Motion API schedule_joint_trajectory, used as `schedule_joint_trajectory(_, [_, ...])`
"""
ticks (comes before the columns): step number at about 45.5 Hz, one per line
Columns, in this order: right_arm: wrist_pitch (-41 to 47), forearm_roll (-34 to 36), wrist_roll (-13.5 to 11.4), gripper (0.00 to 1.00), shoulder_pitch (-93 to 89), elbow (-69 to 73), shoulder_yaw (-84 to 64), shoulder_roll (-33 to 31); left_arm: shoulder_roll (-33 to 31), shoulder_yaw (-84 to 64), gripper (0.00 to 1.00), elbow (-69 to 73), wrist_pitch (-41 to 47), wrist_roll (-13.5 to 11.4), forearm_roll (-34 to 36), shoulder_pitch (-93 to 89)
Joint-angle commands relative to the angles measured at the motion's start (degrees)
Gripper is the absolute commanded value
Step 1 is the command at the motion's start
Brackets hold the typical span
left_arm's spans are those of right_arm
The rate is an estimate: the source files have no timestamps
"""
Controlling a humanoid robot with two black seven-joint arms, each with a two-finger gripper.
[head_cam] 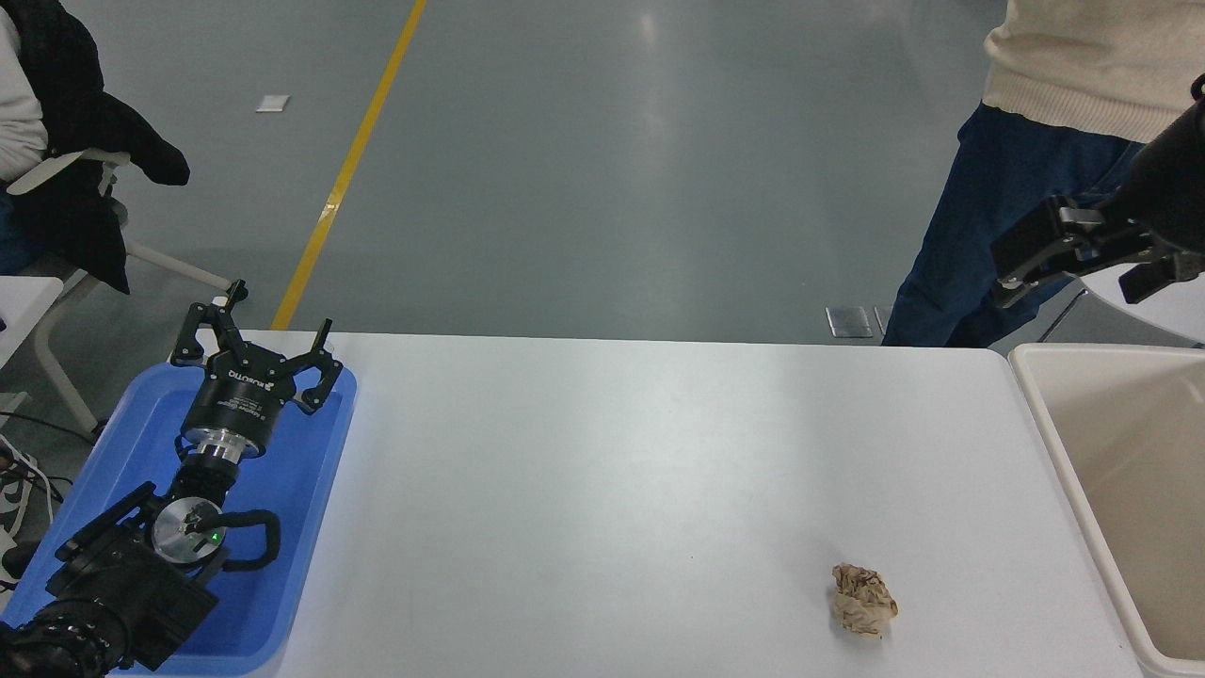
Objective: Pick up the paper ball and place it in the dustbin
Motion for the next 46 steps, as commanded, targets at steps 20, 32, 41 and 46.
schedule_joint_trajectory(20, [0.0,0.0,0.0,1.00,0.1,-0.5,-0.5,2.5,0.0,0.0,1.00,0.0,0.0,0.0,0.0,0.0])
schedule_joint_trajectory(32, [0.0,2.5,0.0,1.00,-0.5,-0.5,-1.1,2.5,0.0,0.0,1.00,0.0,0.0,0.0,-0.1,0.0])
schedule_joint_trajectory(41, [0.0,3.0,0.0,1.00,-5.0,-0.9,-0.4,2.8,0.0,0.0,1.00,0.0,0.0,0.0,-0.1,0.0])
schedule_joint_trajectory(46, [0.0,2.9,0.0,1.00,-10.1,-1.0,-0.1,3.0,0.0,0.0,1.00,0.0,0.0,0.0,-0.1,0.0])
